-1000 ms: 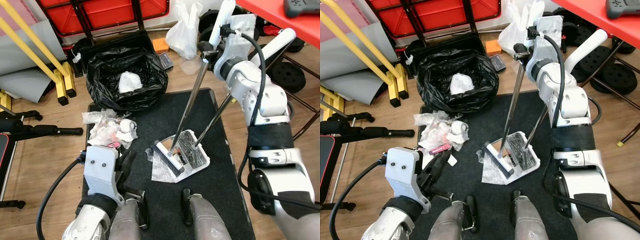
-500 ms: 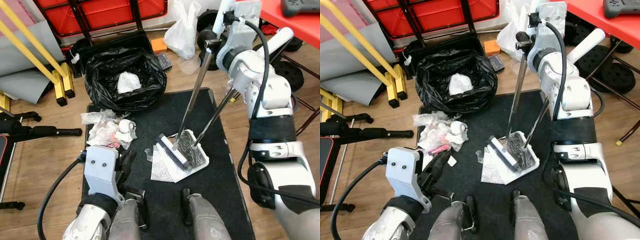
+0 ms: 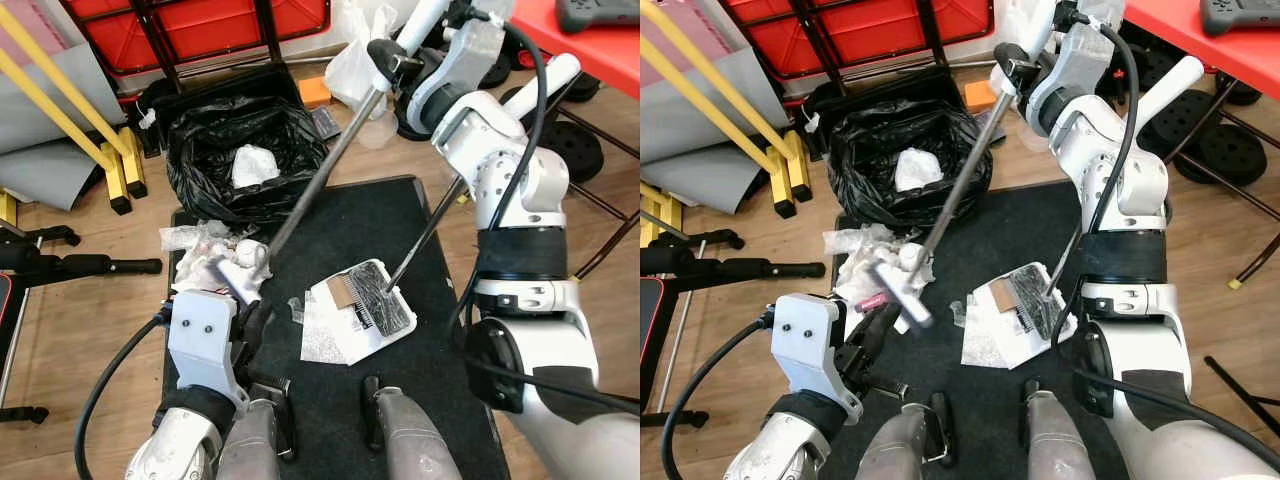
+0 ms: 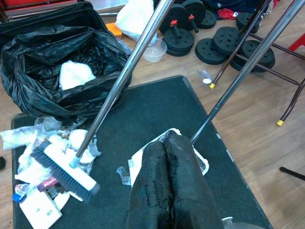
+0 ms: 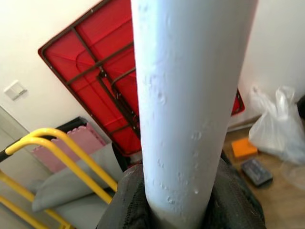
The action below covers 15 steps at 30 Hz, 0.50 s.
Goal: Sweep floor
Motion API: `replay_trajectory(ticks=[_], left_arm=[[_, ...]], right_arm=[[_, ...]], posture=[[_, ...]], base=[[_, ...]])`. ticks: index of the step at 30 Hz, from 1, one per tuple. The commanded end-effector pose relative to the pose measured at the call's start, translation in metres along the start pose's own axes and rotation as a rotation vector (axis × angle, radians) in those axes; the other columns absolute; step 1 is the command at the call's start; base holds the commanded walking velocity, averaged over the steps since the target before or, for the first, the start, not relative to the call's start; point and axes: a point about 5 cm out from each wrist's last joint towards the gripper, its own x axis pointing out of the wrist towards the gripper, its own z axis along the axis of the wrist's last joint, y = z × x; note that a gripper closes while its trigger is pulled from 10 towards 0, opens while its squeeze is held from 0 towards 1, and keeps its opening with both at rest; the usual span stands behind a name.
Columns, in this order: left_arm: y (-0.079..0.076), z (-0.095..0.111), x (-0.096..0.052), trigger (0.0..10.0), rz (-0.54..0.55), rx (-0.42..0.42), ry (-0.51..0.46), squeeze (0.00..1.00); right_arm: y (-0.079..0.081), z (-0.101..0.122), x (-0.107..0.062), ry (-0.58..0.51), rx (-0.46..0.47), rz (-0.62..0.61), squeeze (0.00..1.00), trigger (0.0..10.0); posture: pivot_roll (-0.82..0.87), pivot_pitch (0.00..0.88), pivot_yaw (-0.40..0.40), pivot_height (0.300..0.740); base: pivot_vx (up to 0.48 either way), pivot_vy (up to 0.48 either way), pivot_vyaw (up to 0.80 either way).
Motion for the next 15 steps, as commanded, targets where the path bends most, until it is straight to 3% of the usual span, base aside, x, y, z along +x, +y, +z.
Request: replay_trajectory(ticks=[1, 10, 15], left_arm=[[0.004, -0.007, -0.002, 10.0, 0.060, -0.017, 0.031, 0.00], [0.005, -0.007, -0.005, 10.0, 0.059, -0.014, 0.038, 0.00], [0.005, -0.008, -0.006, 9.7, 0.057, -0.014, 0.041, 0.00]], right_arm=[[-0.007, -0.023, -0.001, 0.074, 0.063, -0.026, 0.00, 10.0], [-0.023, -0.064, -0.006, 0.194, 0.041, -0.078, 0.00, 10.0], [-0.032, -0.072, -0.010, 0.217, -0.005, -0.106, 0.00, 10.0]], posture=[[-0.01, 0.332, 0.008, 0.740], [0.00, 0.325, 0.012, 0.740], [0.01, 0.317, 0.015, 0.740]], base=[[0.000, 0.000, 0.00], [0.000, 0.000, 0.00], [0.000, 0.000, 0.00]])
